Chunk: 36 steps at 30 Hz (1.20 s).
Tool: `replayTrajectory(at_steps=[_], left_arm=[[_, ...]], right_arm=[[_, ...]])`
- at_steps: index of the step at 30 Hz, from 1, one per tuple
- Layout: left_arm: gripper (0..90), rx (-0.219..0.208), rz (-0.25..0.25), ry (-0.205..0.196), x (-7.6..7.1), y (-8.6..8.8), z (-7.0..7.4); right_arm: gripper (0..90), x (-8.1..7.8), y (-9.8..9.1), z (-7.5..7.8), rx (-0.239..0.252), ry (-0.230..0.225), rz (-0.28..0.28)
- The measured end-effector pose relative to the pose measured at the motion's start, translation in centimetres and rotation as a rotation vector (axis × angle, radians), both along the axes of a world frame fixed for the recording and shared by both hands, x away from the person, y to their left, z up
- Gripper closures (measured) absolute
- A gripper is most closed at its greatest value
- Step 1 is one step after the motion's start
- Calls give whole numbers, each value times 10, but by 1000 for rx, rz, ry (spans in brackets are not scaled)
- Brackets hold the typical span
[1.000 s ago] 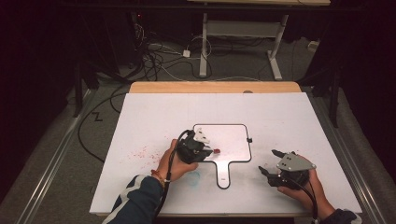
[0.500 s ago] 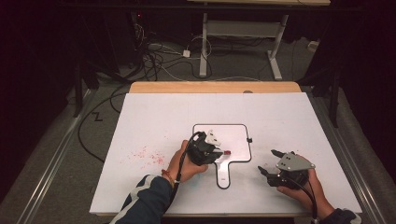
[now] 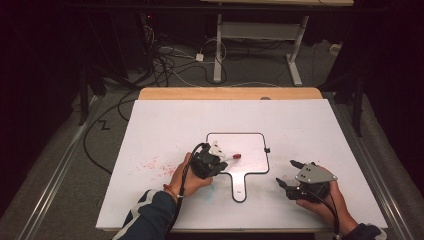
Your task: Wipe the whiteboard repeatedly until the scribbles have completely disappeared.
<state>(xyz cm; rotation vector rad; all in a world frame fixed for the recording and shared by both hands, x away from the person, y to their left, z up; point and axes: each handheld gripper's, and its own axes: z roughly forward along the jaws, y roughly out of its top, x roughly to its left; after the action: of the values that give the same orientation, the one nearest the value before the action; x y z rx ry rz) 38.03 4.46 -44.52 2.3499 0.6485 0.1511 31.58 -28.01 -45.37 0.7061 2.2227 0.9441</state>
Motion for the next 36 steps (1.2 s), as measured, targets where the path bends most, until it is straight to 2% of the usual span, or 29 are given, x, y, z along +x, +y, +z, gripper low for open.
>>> replayTrajectory(at_steps=[2,4,8,11,12,13,14,15,17,20,23,24,26,27,30,32,35,36], left_arm=[[860,3,3,-12,0,-3,-1],[862,-15,-9,-28,-1,-4,-1],[873,-42,1,-55,0,-3,-1],[872,-42,-9,-50,-3,-7,-3],[872,-40,-12,-61,-4,-7,-3],[871,-55,-16,-57,-4,-7,-3],[867,-50,-18,-64,-3,-8,-3],[862,-39,-14,-72,-3,-9,-3],[862,-47,-14,-71,-3,-9,-3],[857,-49,-17,-117,-9,-6,2],[837,-52,-6,-181,-16,3,9],[826,-67,5,-182,-19,5,10],[788,-119,47,-227,-25,10,9],[785,-51,9,-252,-25,18,14],[709,-72,26,-305,-33,32,15],[664,-85,19,-328,-39,42,15],[546,-63,39,-373,-47,57,13],[490,-52,59,-390,-50,62,12]], right_arm=[[272,2,2,0,7,9,8],[271,3,7,0,-1,6,18],[271,7,15,-1,-17,7,40],[275,10,23,0,-24,1,62],[278,11,26,1,-36,-4,68],[280,12,28,1,-34,-1,76],[281,12,30,1,-31,0,79],[281,13,32,1,-47,-10,81],[281,16,36,1,-67,-17,92],[286,18,39,3,-36,-3,98],[291,17,37,3,-20,6,103],[292,17,35,4,-11,8,105],[293,17,31,7,5,-7,91],[294,16,29,8,24,-1,91],[294,14,23,11,40,-15,85],[294,14,19,13,58,-17,81],[294,13,16,15,78,-22,79],[294,13,15,15,77,-26,79]])
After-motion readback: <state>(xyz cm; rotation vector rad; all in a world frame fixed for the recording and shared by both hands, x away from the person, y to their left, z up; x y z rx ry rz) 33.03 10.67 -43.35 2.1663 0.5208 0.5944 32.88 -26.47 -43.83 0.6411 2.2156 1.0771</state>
